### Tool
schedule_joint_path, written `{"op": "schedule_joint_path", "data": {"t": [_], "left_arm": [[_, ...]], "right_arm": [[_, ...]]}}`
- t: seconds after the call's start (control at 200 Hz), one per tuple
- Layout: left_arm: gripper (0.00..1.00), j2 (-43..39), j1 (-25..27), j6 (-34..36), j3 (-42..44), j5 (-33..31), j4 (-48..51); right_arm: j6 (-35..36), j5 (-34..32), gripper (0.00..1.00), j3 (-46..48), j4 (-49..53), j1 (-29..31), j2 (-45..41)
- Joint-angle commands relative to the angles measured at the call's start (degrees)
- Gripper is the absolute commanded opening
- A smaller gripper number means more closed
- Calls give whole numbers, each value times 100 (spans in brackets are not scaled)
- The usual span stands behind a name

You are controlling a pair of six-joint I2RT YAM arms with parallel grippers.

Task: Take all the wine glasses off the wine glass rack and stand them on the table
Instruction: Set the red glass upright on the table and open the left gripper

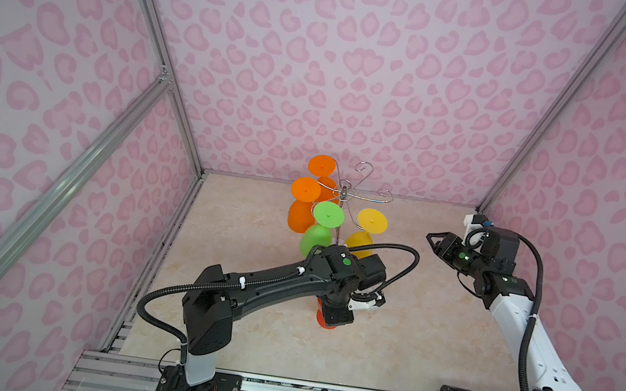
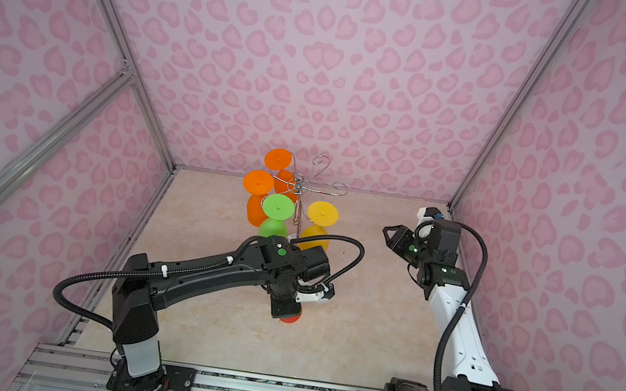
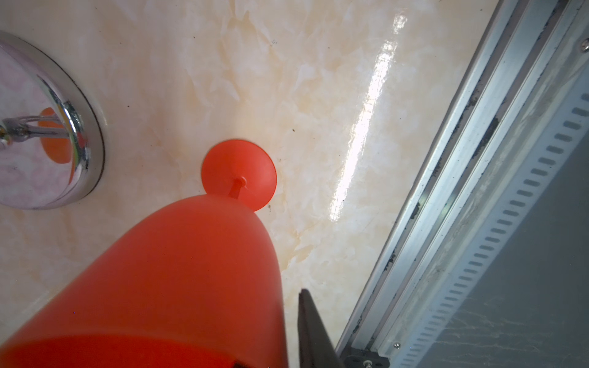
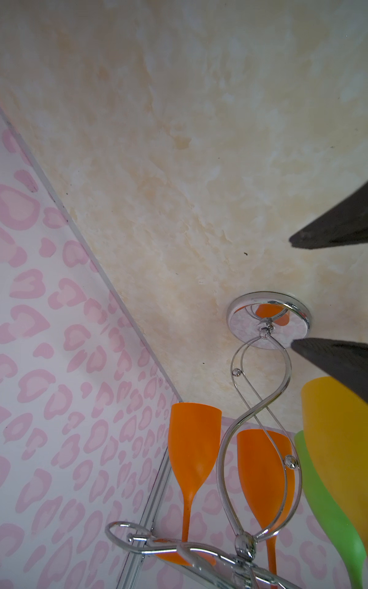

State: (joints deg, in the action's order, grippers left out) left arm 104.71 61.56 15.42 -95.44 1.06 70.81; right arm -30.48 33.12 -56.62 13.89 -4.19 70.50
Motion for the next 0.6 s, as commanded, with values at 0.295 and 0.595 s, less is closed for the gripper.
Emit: {"op": "schedule_joint_path", "data": {"t": [0.295,0.595], "left_arm": [[44,-224,-4,-159,-486,-471,551],[56,-1120,-4,-413,-736,-1264,849]], "right_arm": [[-28,131,49,115,-220,-6,34],[-299,432,52,148,-470,-3,-108]]}}
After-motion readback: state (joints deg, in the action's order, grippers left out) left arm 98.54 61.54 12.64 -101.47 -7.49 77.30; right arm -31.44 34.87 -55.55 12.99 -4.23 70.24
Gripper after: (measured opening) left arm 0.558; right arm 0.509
